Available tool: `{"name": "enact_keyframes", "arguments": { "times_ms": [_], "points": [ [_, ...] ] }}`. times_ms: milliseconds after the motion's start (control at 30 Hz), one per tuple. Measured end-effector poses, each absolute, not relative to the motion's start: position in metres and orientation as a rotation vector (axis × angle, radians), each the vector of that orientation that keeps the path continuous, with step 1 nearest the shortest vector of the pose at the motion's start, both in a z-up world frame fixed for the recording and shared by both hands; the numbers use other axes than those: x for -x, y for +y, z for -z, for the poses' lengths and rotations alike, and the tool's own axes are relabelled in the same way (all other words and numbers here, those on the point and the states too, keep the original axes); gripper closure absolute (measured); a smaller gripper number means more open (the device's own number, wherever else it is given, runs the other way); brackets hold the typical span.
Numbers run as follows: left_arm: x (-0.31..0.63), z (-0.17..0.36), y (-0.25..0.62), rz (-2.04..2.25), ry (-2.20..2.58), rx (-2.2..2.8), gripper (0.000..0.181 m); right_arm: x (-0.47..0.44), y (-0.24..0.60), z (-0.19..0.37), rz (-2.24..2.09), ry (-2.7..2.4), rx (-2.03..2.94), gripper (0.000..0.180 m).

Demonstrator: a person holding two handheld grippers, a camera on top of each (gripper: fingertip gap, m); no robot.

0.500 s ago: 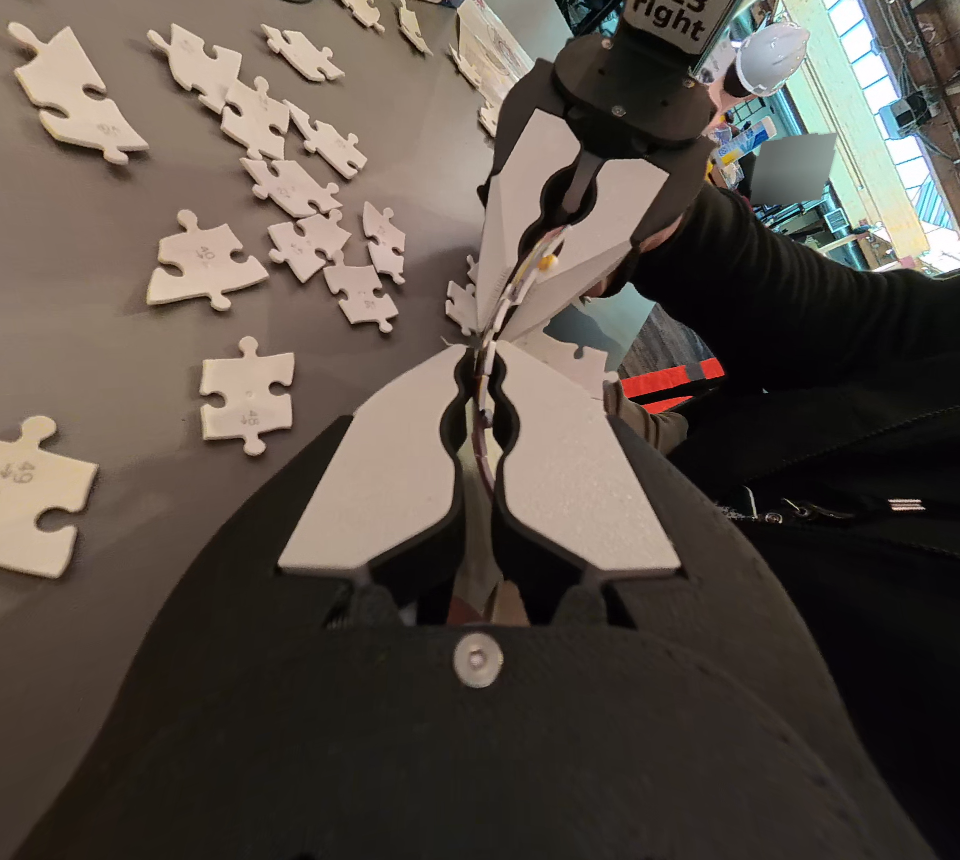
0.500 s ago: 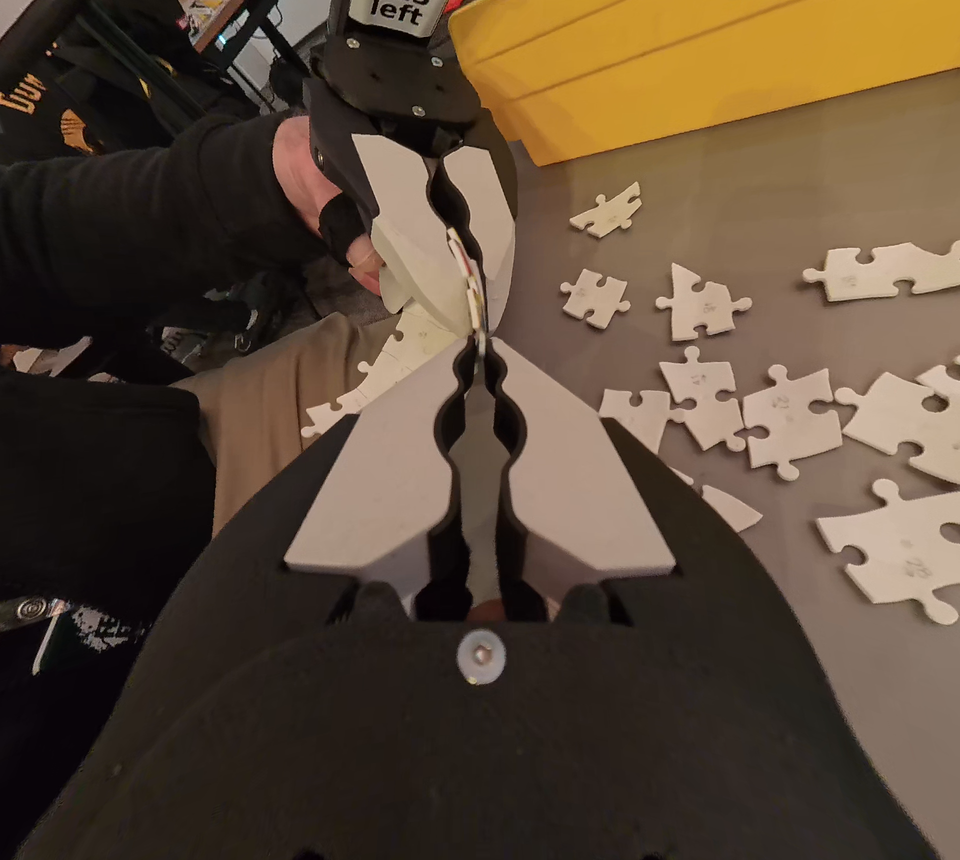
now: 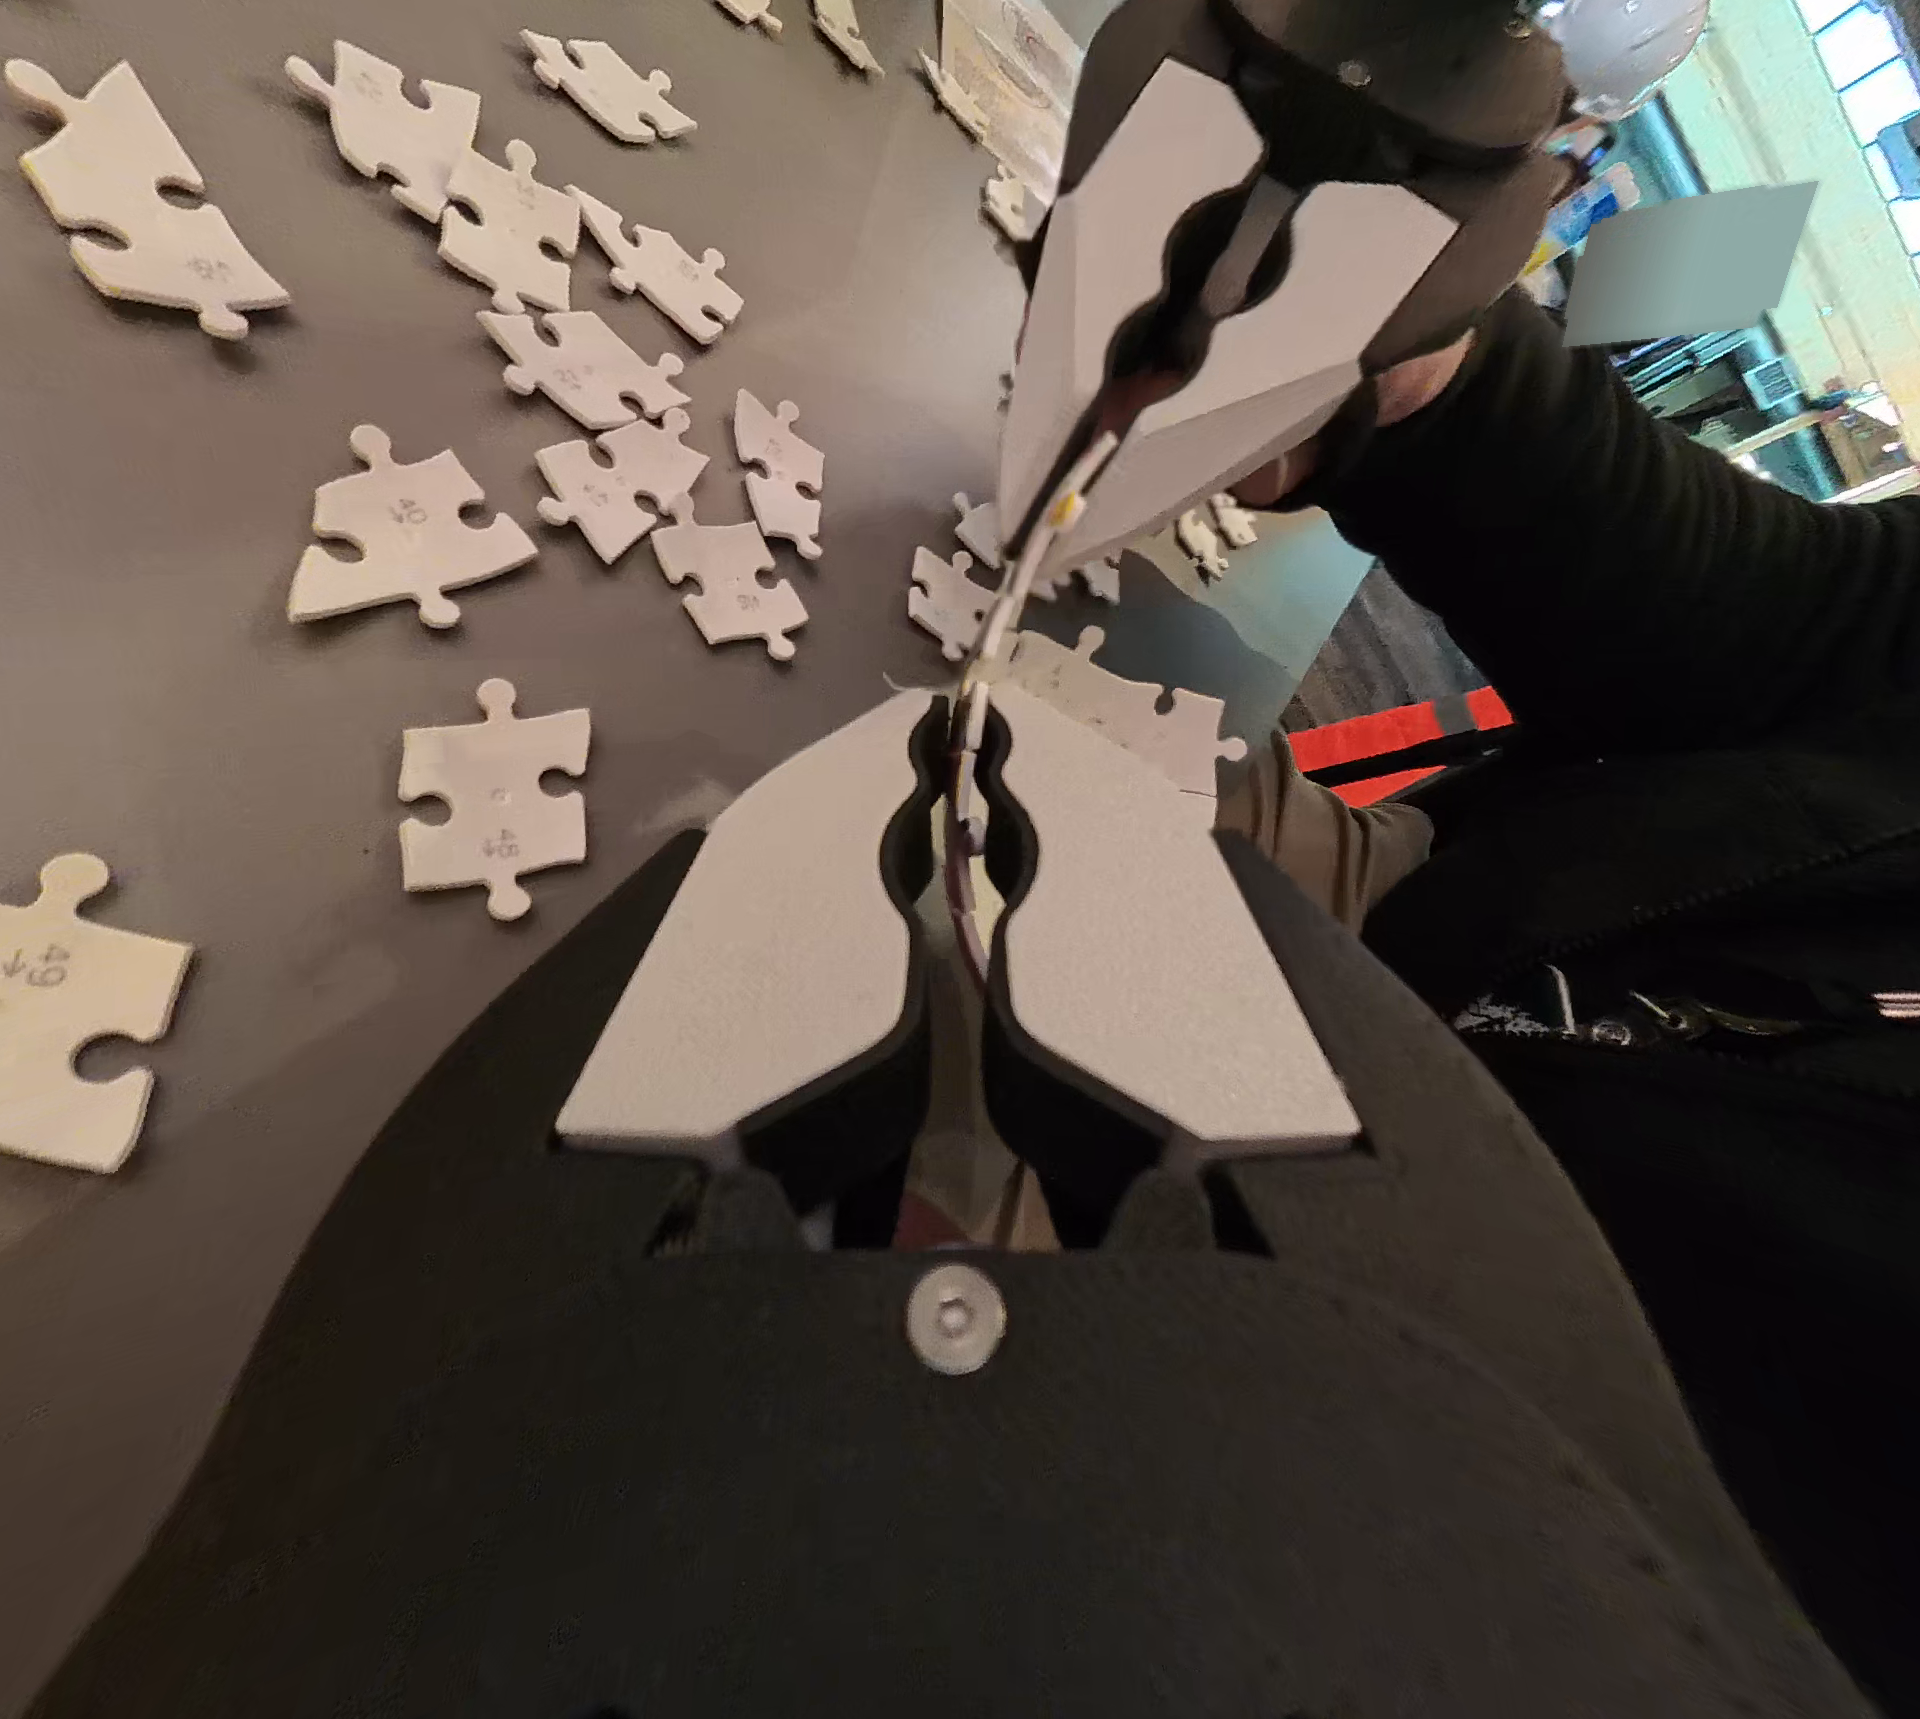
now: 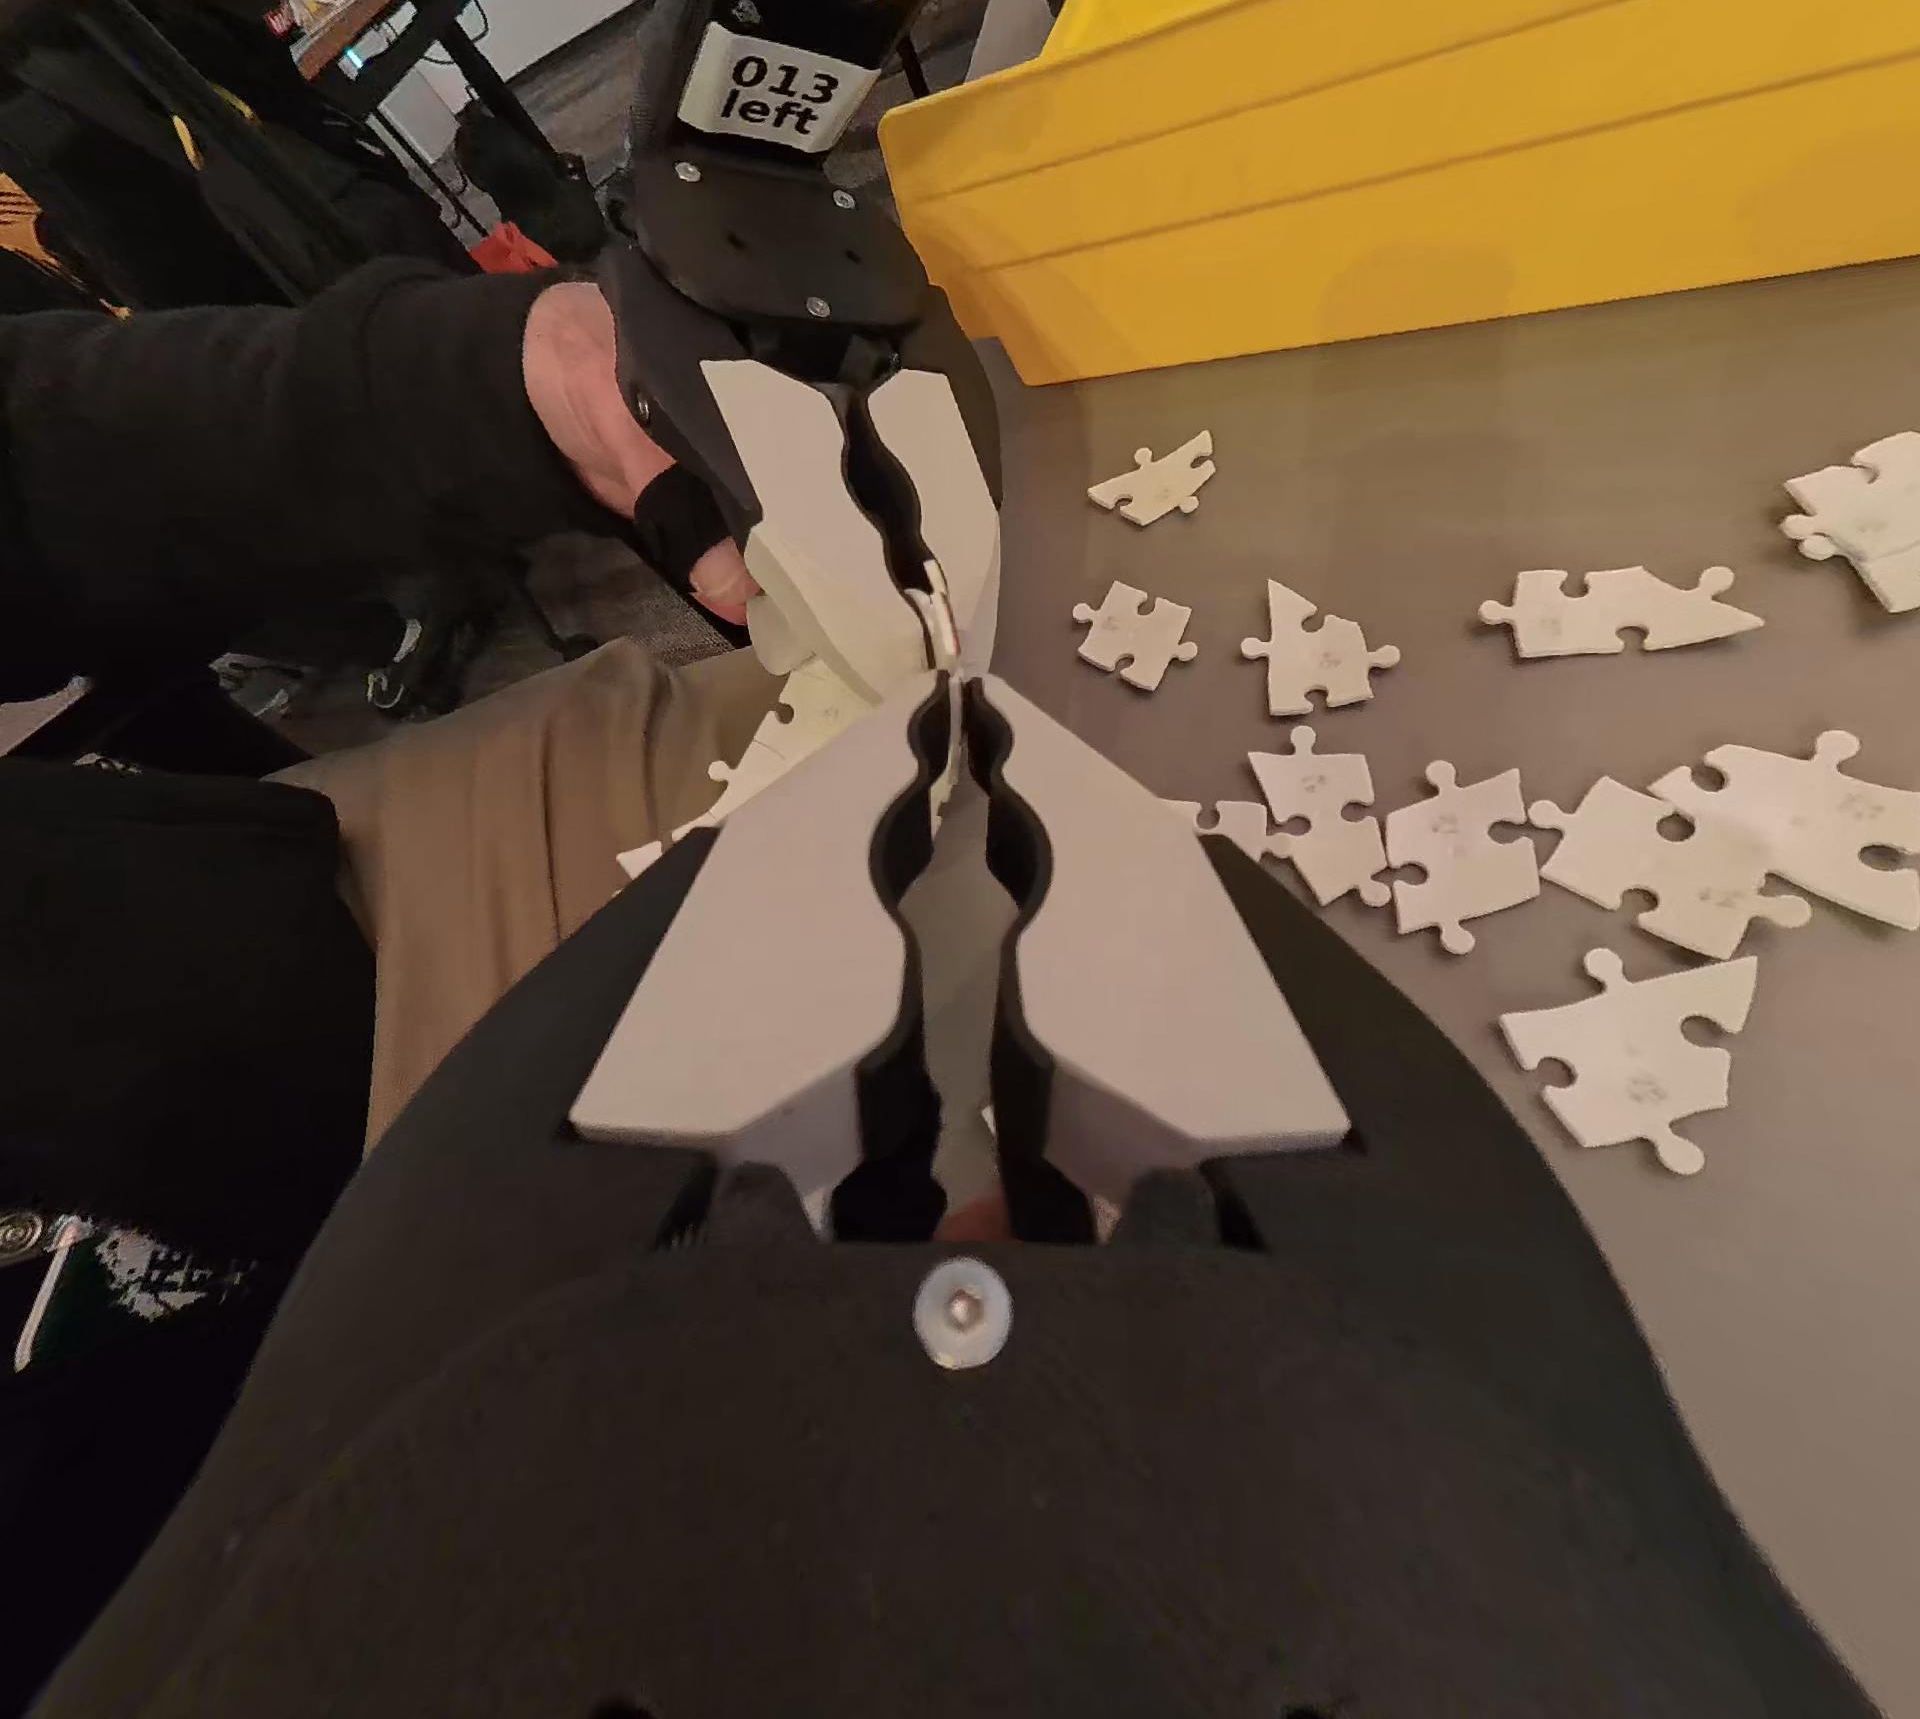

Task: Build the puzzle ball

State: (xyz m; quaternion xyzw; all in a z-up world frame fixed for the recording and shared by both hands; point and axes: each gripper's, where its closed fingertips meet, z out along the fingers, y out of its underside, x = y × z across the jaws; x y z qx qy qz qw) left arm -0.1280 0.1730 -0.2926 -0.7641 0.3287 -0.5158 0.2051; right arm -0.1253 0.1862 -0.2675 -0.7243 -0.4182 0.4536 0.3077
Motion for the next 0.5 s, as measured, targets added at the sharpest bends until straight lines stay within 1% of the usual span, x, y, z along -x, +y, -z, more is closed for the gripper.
{"name": "enact_keyframes", "arguments": {
  "times_ms": [267,500],
  "points": [
    [0.1288,0.2919,0.1765,1.390,0.922,2.119,0.177,0.1249,0.1893,0.2671,-1.189,-1.060,1.915,0.180],
    [0.1309,0.2900,0.1799,1.390,0.891,2.122,0.177,0.1278,0.1942,0.2660,-1.046,-1.084,1.873,0.180]
  ]
}}
